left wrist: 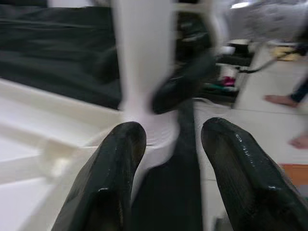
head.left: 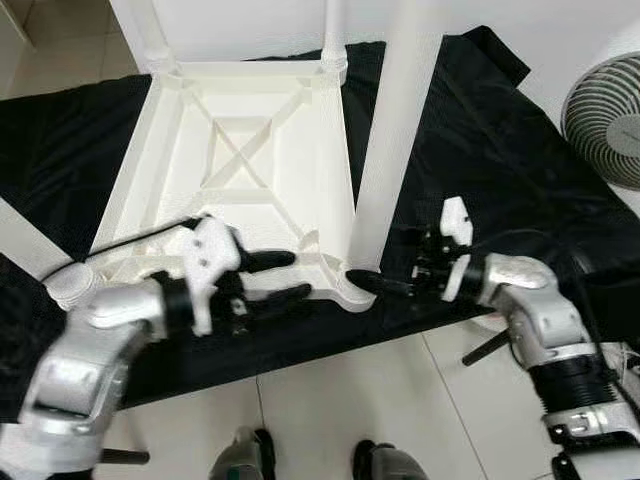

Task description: Building children table

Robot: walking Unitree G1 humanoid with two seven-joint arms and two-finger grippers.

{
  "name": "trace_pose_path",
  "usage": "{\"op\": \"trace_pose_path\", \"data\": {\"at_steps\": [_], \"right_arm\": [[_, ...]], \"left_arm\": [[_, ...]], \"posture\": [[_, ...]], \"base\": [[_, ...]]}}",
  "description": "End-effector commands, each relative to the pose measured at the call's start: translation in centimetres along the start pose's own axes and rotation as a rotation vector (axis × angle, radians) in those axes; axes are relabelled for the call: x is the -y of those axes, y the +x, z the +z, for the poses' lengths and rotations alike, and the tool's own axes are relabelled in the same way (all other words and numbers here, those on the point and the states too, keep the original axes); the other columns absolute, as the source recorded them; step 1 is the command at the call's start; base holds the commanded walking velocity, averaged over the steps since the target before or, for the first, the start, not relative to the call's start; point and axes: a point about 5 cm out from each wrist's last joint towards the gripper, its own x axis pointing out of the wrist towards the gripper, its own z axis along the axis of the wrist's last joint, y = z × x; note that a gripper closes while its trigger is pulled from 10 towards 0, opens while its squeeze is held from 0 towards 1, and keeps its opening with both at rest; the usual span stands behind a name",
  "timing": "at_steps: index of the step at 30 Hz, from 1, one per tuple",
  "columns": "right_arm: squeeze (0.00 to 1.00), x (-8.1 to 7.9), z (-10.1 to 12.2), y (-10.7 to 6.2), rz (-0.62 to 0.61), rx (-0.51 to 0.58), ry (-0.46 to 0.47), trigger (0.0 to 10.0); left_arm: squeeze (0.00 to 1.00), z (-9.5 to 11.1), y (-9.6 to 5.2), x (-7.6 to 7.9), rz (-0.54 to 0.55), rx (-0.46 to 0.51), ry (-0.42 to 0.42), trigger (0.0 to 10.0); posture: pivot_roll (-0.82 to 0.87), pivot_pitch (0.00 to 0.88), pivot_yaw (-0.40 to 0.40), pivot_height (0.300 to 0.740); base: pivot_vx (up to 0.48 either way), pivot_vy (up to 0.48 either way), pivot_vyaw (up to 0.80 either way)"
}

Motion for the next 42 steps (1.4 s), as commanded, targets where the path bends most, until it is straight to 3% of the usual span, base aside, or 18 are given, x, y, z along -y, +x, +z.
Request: {"op": "trace_pose_path", "data": {"at_steps": [1, 5, 12, 15, 22, 28, 31, 35, 38, 39, 40, 41, 42], "right_arm": [[0.0, 0.0, -0.2, 0.1, -0.01, -0.011, -0.006, 10.0], [0.0, 0.7, -0.4, -0.2, -0.098, 0.0, -0.008, 10.0], [0.0, 3.0, -0.7, -3.5, -0.262, -0.02, -0.014, 10.0], [0.0, 3.1, -0.7, -4.0, -0.274, -0.021, -0.014, 10.0], [0.0, 2.2, -0.5, -2.8, -0.204, 0.016, 0.0, 10.0], [0.0, 2.3, -0.5, -1.2, -0.14, 0.031, 0.011, 10.0], [0.0, 2.5, -0.3, -1.1, -0.141, 0.033, 0.0, 10.0], [0.0, 3.1, -0.1, -1.0, -0.201, 0.051, -0.016, 10.0], [0.0, 3.3, -0.1, -0.9, -0.225, 0.056, 0.005, 10.0], [0.0, 3.3, 0.0, -0.9, -0.228, 0.053, 0.006, 9.7], [0.0, 3.3, -0.1, -1.1, -0.232, 0.048, 0.015, 3.6], [0.0, 3.3, -0.2, -1.2, -0.236, 0.044, 0.017, 0.6], [0.0, 3.3, -0.3, -1.3, -0.238, 0.043, 0.019, 0.6]], "left_arm": [[0.0, -0.3, -0.1, -0.9, 0.179, -0.023, -0.01, 10.0], [0.0, -0.1, 0.5, -0.8, 0.186, -0.005, -0.039, 10.0], [0.0, -0.2, 0.6, -0.7, 0.186, -0.008, -0.057, 10.0], [0.0, -0.3, 0.6, -0.7, 0.185, -0.012, -0.061, 10.0], [0.0, -1.0, 0.7, -0.9, 0.222, -0.01, -0.086, 10.0], [0.0, -2.2, 2.6, -2.0, 0.442, -0.079, -0.115, 10.0], [0.0, -2.3, 3.0, -1.8, 0.466, -0.081, -0.137, 10.0], [0.0, -2.0, 3.1, -1.8, 0.508, -0.082, -0.103, 10.0], [0.0, -1.8, 3.3, -2.0, 0.54, -0.053, -0.137, 10.0], [0.0, -1.7, 3.3, -2.1, 0.557, -0.048, -0.145, 10.0], [0.0, -1.7, 3.4, -2.1, 0.565, -0.055, -0.134, 10.0], [0.0, -1.8, 3.4, -2.1, 0.569, -0.064, -0.121, 10.0], [0.0, -1.8, 3.5, -2.1, 0.572, -0.07, -0.111, 10.0]], "posture": [[0.01, 0.152, 0.026, 0.74], [0.01, 0.148, 0.022, 0.74], [-0.01, 0.14, 0.02, 0.74], [-0.01, 0.14, 0.02, 0.74], [-0.01, 0.14, 0.02, 0.74], [-0.02, 0.158, 0.026, 0.74], [-0.02, 0.164, 0.025, 0.74], [-0.02, 0.164, 0.025, 0.74], [-0.02, 0.165, 0.02, 0.74], [-0.02, 0.165, 0.02, 0.74], [-0.02, 0.165, 0.02, 0.74], [-0.02, 0.165, 0.02, 0.74], [-0.02, 0.165, 0.02, 0.74]], "base": [[0.0, 0.0, 0.0], [0.0, 0.0, 0.0], [0.0, 0.0, 0.0], [0.0, 0.0, 0.0], [0.0, 0.0, 0.0], [0.0, 0.0, 0.0], [0.0, 0.0, 0.0], [0.0, 0.0, 0.0], [0.0, 0.0, 0.0], [0.0, 0.0, 0.0], [0.0, 0.0, 0.0], [0.0, 0.0, 0.0], [0.0, 0.0, 0.0]]}}
